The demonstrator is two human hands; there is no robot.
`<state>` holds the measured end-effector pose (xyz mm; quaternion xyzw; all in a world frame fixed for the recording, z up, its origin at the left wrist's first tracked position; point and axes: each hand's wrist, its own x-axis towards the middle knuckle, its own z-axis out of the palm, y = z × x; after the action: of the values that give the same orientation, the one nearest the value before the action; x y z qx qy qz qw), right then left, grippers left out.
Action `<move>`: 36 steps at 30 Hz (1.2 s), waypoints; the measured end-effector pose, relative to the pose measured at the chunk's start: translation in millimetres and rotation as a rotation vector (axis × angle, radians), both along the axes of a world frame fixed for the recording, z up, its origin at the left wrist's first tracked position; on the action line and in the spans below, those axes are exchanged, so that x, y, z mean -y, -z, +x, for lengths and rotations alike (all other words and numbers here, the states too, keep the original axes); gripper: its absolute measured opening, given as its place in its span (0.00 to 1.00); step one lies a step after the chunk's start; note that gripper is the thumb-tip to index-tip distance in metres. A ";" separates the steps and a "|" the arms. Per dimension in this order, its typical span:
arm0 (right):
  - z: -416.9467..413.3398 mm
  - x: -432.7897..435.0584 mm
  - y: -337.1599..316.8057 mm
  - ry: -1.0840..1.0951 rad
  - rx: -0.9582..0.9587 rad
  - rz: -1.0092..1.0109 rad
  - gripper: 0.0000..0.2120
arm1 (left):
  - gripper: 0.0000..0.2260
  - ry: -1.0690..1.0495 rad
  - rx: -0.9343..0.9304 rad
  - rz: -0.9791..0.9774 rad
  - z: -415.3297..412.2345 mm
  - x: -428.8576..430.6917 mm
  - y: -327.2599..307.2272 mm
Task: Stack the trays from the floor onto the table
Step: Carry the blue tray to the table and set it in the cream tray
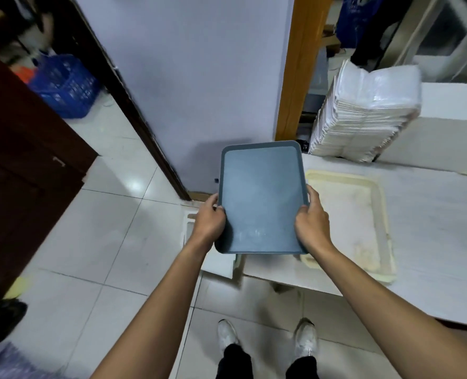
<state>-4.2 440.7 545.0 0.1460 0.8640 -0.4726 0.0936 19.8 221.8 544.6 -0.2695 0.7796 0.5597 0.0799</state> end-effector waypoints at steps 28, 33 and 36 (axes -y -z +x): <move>42.8 -199.7 32.2 0.276 0.069 0.170 0.17 | 0.18 0.228 0.183 -0.076 -0.3 -214.6 35.9; 36.8 -206.6 45.6 0.254 0.071 0.189 0.15 | 0.22 0.234 0.214 -0.090 4.9 -220.4 45.0; 34.8 -209.2 54.0 0.246 0.086 0.183 0.15 | 0.21 0.199 0.199 -0.037 4.3 -223.8 49.1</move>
<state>30.6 649.8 491.1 0.2787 0.8743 -0.3930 0.0585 24.2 445.6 495.4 -0.2466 0.8009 0.5050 0.2067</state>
